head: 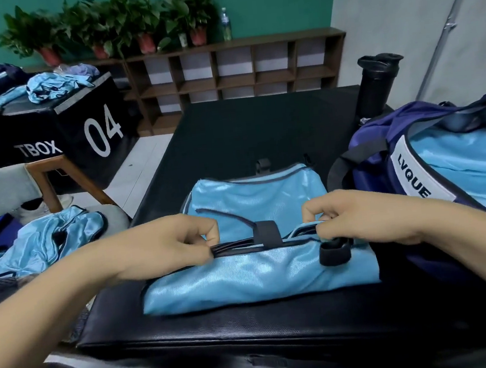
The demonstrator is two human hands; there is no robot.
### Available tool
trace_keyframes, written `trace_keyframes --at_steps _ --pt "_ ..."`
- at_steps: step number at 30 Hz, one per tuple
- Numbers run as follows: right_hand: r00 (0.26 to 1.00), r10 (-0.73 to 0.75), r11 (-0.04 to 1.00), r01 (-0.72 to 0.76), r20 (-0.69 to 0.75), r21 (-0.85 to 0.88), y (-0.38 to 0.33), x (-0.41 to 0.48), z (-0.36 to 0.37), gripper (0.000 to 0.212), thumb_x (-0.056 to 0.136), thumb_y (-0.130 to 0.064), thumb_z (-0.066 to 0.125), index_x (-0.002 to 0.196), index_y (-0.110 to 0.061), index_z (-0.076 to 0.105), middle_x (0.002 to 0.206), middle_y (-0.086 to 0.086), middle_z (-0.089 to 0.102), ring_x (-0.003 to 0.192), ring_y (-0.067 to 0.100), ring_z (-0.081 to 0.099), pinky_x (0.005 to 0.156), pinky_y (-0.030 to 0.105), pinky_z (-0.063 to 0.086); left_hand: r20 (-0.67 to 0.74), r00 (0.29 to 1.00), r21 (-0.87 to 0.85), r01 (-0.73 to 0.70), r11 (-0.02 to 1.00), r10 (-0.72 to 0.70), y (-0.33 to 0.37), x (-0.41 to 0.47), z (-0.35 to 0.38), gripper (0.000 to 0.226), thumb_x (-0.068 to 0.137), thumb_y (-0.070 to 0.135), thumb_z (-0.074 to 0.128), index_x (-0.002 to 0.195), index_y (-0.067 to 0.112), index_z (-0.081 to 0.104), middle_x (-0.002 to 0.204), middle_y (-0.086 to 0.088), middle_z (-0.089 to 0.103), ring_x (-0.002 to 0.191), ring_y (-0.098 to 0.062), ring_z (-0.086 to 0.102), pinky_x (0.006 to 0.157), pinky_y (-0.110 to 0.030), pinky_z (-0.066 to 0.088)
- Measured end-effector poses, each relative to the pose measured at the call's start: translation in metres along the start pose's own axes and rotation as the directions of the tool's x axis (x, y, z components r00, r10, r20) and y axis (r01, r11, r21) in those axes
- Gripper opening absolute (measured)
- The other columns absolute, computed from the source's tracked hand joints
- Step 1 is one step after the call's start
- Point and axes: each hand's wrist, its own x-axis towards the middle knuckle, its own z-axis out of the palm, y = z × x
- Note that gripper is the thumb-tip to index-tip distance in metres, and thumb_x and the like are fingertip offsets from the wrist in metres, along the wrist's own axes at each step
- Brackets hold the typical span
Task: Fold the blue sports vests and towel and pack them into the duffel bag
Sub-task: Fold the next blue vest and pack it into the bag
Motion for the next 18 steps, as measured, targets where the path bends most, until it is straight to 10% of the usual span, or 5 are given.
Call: trace_keyframes --at_steps 6,18 --pt "0.992 0.128 0.927 -0.115 -0.015 0.357 0.011 0.015 -0.011 0.017 0.086 -0.014 0.061 0.09 0.001 0.055 0.092 0.01 0.055 0.087 0.025 0.052 0.08 0.037 0.045 -0.136 0.99 0.071 0.037 0.997 -0.027 -0.008 0.023 -0.003 0.013 0.094 0.02 0.065 0.084 0.022 0.057 0.066 0.006 0.052 0.065 -0.016 0.039 0.066 -0.037 0.037" --pt "0.911 0.324 0.642 -0.013 -0.255 0.767 0.023 0.074 -0.027 0.012 0.09 -0.023 0.075 0.083 -0.014 0.078 0.094 0.014 0.073 0.084 0.029 0.071 0.084 0.04 0.056 -0.572 0.82 0.123 0.071 0.99 0.012 -0.035 0.108 -0.022 0.011 0.095 0.022 0.071 0.085 0.025 0.069 0.079 0.011 0.074 0.069 -0.003 0.063 0.062 -0.012 0.045"
